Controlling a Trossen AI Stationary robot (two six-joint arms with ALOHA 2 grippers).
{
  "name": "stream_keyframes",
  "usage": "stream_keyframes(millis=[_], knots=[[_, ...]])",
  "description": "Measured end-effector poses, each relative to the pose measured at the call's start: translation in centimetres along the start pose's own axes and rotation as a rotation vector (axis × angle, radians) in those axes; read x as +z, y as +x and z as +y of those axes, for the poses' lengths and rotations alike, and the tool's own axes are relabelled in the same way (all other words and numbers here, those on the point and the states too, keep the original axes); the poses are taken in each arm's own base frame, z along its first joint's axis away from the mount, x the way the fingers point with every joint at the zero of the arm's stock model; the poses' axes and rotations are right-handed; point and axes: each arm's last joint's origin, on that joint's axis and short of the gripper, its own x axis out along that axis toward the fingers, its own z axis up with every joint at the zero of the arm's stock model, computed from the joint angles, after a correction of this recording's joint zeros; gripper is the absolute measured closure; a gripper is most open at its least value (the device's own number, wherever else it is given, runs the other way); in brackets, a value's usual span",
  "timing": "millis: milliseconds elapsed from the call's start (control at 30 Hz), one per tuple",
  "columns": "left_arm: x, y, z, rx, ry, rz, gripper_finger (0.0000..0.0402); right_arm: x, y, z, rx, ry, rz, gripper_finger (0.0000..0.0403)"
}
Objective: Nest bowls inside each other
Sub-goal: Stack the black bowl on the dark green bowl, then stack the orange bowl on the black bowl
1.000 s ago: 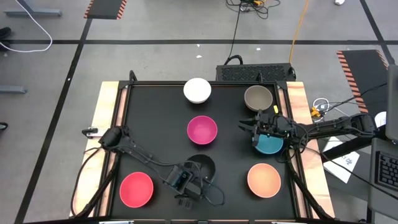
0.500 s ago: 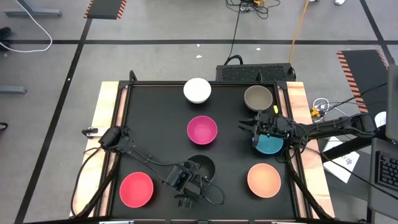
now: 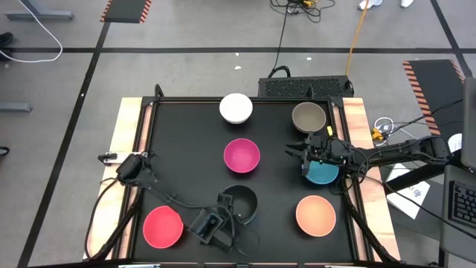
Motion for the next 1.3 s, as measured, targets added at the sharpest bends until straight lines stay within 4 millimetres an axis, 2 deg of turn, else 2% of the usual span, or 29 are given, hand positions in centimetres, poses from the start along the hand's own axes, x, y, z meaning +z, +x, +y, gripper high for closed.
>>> stream_keyframes(millis=[200, 333, 533, 900, 1200, 1300], knots=[[0.1, -0.8, 0.3, 0.022, -0.018, 0.014, 0.0197, 0.0, 0.0, 0.0, 0.0, 0.0, 0.0, 0.0281], [0.3, -2.6, 0.3, 0.074, -0.012, 0.0, 0.0197, 0.0, 0.0, 0.0, -0.001, 0.0, 0.0, 0.0281], [1.1, -4.9, -0.1, 0.061, -0.015, -0.076, 0.0197, 0.0, 0.0, 0.0, -0.001, 0.001, -0.001, 0.0281], [0.5, -4.9, 0.5, 0.102, -0.03, -0.012, 0.0197, 0.0, 0.0, 0.0, -0.001, 0.001, -0.001, 0.0281], [-1.6, -5.3, 1.8, 0.279, -0.079, 0.15, 0.0197, 0.0, 0.0, 0.0, -0.001, 0.001, -0.001, 0.0281], [-1.8, -6.8, 2.1, 0.255, -0.094, 0.113, 0.0197, 0.0, 0.0, 0.0, -0.001, 0.001, -0.002, 0.0281]])
